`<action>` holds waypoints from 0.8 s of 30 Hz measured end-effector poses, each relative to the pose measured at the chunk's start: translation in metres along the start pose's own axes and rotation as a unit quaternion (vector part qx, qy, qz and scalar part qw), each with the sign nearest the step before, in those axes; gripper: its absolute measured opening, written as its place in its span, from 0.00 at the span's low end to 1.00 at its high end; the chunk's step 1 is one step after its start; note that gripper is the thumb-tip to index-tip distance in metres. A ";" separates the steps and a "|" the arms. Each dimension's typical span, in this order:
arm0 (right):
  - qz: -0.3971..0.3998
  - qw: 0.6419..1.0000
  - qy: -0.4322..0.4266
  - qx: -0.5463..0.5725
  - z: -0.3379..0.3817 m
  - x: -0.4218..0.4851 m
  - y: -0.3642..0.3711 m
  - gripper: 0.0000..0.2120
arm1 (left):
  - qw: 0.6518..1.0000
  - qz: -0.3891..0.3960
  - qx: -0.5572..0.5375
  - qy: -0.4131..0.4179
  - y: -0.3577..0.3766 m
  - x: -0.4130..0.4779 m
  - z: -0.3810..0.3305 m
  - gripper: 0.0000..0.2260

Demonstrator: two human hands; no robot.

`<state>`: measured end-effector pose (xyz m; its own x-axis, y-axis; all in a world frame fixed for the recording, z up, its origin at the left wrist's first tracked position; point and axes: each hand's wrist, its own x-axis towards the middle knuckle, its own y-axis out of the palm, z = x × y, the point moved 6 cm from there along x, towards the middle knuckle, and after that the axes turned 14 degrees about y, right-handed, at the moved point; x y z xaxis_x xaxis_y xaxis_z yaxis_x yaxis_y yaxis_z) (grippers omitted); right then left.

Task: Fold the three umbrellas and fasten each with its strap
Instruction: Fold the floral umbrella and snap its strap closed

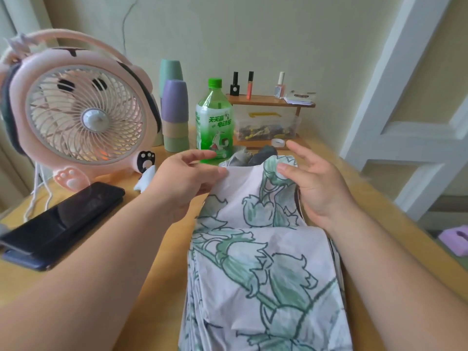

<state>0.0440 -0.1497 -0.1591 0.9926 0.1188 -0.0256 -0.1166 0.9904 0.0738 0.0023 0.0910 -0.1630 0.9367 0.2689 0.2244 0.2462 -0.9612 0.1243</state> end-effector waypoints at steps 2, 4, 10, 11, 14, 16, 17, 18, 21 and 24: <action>-0.016 1.000 -0.002 0.017 0.001 0.000 -0.003 0.24 | 0.998 -0.053 -0.018 0.011 -0.005 0.001 0.001 0.18; -0.035 0.998 0.002 0.043 0.002 0.000 -0.008 0.23 | 0.994 -0.097 -0.058 0.007 -0.008 0.000 0.007 0.16; -0.038 0.996 0.025 0.082 0.001 0.001 -0.012 0.23 | 0.989 -0.092 -0.117 -0.007 -0.006 -0.003 0.015 0.17; -0.023 0.996 0.028 0.082 0.002 0.000 -0.009 0.22 | 0.990 -0.074 -0.121 -0.008 -0.005 -0.003 0.014 0.19; 0.019 0.996 0.031 0.077 0.003 -0.003 -0.001 0.25 | 0.996 -0.009 -0.090 -0.016 -0.001 -0.003 0.010 0.28; 0.005 0.998 0.018 0.061 0.005 -0.005 0.000 0.28 | 0.998 0.000 -0.058 -0.002 -0.002 -0.002 0.008 0.25; -0.013 0.999 0.009 0.051 0.006 -0.005 -0.001 0.30 | 0.999 -0.006 -0.053 0.005 -0.002 -0.001 0.008 0.21; -0.026 0.999 0.000 0.044 0.008 -0.005 -0.002 0.32 | 0.998 -0.014 -0.055 0.010 -0.002 -0.001 0.007 0.16; -0.025 0.998 -0.015 0.054 0.011 -0.005 -0.004 0.41 | 0.995 -0.052 -0.078 0.033 -0.002 0.000 0.003 0.06; -0.019 0.998 -0.019 0.052 0.014 -0.008 -0.002 0.38 | 0.991 -0.079 -0.089 0.060 -0.003 0.000 0.002 0.05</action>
<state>0.0370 -0.1541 -0.1448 0.9970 0.0766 0.0064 -0.0765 0.9811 0.1775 0.0024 0.0939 -0.1648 0.8510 0.4311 0.2999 0.3300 -0.8832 0.3332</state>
